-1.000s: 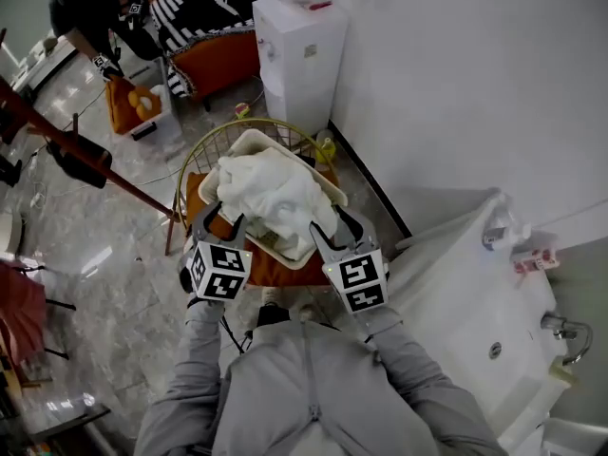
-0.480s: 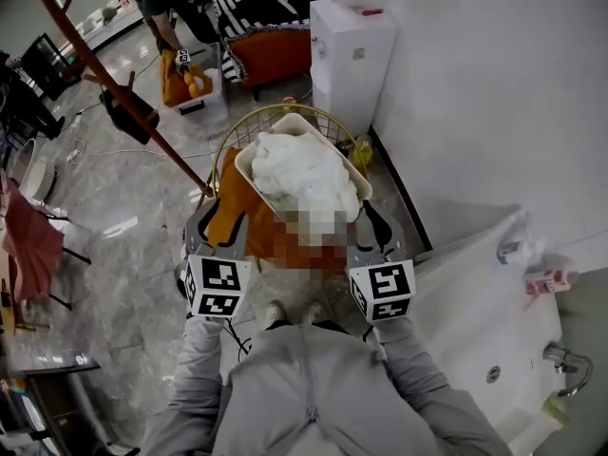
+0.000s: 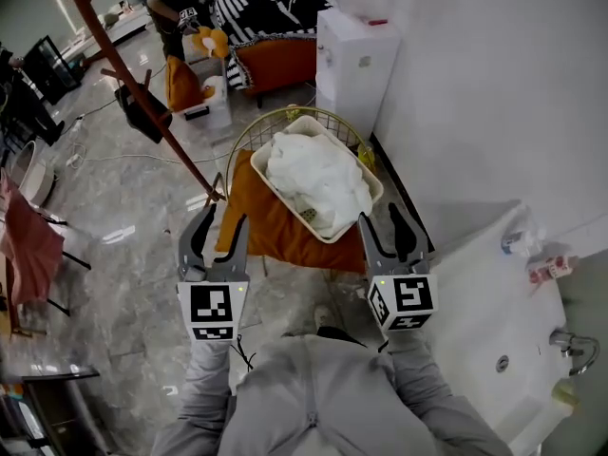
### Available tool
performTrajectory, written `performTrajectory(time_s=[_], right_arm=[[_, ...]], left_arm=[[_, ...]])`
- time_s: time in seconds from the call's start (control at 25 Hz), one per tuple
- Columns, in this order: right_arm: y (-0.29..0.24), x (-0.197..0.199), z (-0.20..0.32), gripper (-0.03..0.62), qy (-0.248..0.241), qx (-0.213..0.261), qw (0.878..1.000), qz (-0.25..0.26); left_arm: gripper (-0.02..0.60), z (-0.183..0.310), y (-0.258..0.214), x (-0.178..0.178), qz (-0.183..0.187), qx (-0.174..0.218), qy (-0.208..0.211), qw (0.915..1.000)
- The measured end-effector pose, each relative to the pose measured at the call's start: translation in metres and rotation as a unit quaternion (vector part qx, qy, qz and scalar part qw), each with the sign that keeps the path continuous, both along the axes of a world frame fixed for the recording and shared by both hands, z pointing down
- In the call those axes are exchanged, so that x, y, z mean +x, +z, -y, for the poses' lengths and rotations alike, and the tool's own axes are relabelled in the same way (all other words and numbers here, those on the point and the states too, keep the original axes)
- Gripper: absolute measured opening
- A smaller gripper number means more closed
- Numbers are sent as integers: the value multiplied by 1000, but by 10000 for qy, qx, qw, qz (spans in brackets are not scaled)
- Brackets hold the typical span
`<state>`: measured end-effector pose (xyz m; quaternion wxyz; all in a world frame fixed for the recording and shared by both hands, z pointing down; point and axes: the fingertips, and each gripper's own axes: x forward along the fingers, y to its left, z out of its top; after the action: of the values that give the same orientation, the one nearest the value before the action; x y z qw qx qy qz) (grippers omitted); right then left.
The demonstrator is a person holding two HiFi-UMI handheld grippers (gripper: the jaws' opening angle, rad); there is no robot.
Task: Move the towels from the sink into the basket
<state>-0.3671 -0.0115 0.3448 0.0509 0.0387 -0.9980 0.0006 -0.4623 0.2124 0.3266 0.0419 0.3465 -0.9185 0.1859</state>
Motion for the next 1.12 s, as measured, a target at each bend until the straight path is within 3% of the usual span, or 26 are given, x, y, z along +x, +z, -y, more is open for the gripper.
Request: performTrajectory(time_s=[0.4,0.72,1.12], right_arm=[[-27,37,-17,206,642,42,9973,367],[-30,51,-7,206,890,91,9951,415],[-30,47,-7,206,797,208,9959,372]], left_arm=[[235,-40,-15,12,99,646,146,9978],[235,-41,-21,13,196,752,143,9969],[235,-44,-27,13,266,815,31,9963]])
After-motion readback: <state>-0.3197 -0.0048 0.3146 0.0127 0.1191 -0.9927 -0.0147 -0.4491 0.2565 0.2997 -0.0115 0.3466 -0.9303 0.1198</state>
